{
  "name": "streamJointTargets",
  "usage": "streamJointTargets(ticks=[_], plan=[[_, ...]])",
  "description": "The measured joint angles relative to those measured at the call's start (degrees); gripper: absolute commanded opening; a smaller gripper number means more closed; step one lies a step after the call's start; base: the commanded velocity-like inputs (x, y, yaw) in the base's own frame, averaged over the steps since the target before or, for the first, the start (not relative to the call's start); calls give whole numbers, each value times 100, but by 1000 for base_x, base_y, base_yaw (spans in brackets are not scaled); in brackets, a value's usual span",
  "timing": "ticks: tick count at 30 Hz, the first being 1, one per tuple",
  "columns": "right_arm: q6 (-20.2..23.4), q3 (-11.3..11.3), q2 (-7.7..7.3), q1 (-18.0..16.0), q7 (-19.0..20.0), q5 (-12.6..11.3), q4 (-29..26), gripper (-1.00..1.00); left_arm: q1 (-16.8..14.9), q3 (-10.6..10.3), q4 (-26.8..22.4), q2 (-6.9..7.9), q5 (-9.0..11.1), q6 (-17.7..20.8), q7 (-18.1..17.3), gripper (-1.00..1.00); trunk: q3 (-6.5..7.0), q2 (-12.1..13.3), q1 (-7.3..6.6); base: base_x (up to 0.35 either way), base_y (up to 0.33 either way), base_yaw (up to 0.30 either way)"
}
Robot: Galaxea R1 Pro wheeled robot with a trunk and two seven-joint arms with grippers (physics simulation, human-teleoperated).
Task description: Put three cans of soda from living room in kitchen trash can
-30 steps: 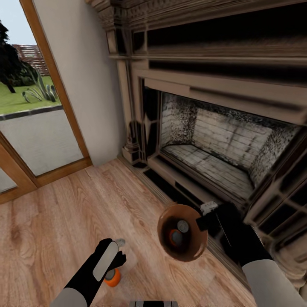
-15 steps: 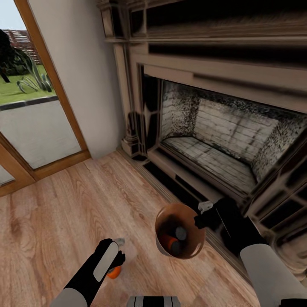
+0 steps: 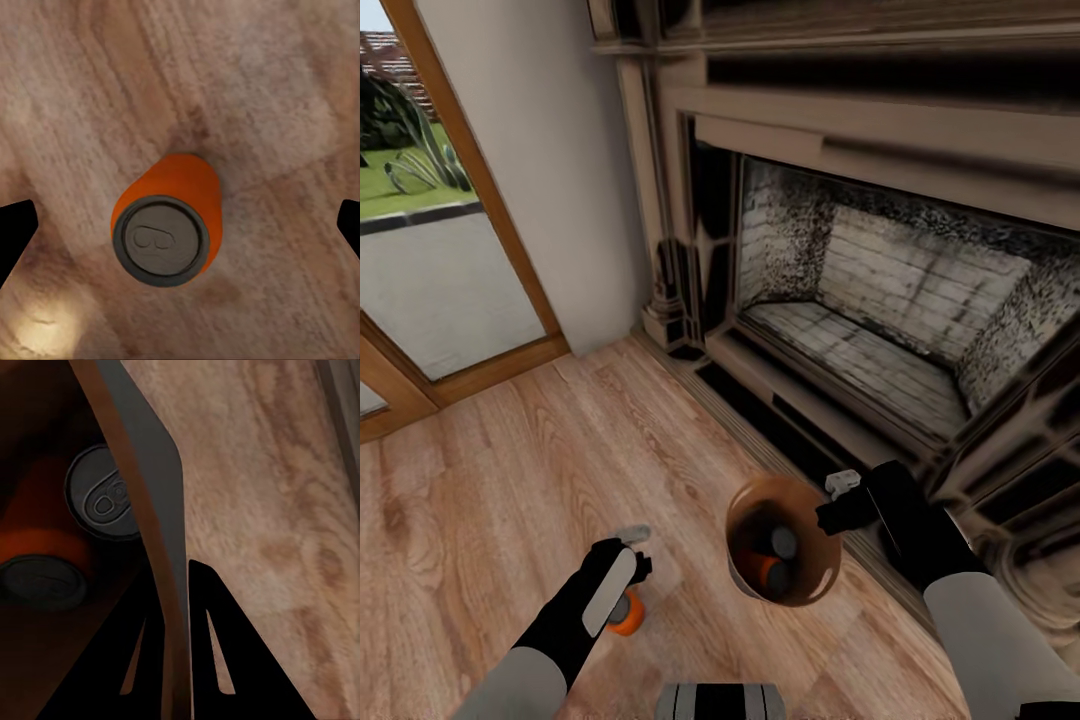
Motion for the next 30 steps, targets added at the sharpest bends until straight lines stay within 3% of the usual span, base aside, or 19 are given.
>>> streamJointTargets(ticks=[19, 30], plan=[[4, 7, 0, 1, 0, -7, -3, -100, -59, 52, 226, 9, -16, -49, -40, 100, -421, -25, 49, 0, 0, 0], [2, 7, 0, 1, 0, -7, -10, -100, -352, 61, 477, 39, 4, -51, -139, 100, -665, -40, 77, 0, 0, 0]])
